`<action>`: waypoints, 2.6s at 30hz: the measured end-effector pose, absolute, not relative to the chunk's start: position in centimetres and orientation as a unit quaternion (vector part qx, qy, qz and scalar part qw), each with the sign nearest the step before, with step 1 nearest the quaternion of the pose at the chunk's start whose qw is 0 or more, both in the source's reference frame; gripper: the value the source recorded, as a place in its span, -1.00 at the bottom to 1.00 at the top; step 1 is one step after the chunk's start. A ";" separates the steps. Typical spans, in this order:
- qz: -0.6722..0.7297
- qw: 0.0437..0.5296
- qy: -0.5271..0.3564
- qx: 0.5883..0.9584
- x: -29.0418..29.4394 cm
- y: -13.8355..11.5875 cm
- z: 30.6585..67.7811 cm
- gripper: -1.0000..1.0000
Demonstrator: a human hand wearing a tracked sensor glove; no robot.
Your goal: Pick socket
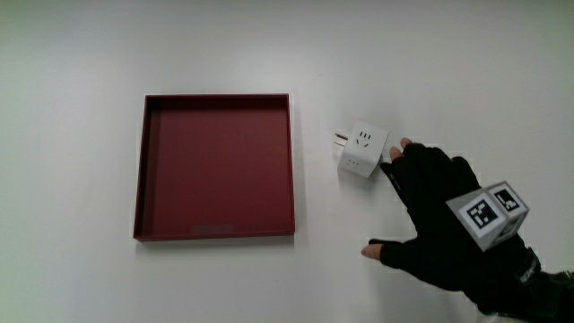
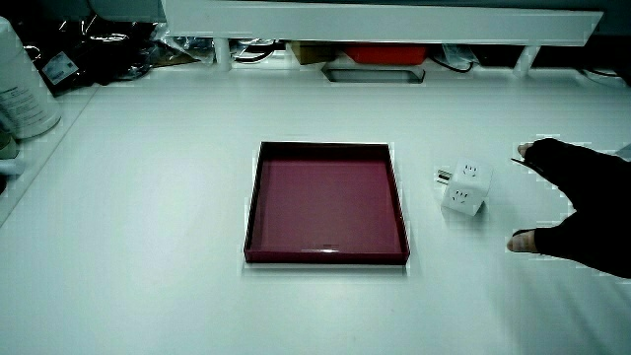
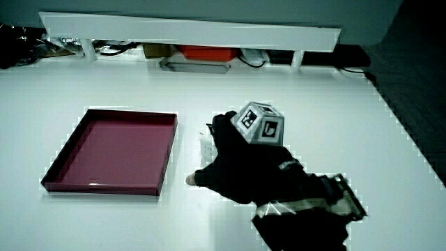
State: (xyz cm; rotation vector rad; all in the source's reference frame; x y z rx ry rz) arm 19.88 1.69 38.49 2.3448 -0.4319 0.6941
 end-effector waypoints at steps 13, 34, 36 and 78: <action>0.286 0.302 -0.129 0.900 19.9 -2.9 41.2 0.00; 0.311 0.386 -0.070 0.866 20.0 -5.9 48.0 0.00; 0.311 0.392 -0.061 0.864 20.3 -6.0 48.8 0.00; 0.351 0.295 -0.089 0.884 19.0 -5.5 47.3 1.00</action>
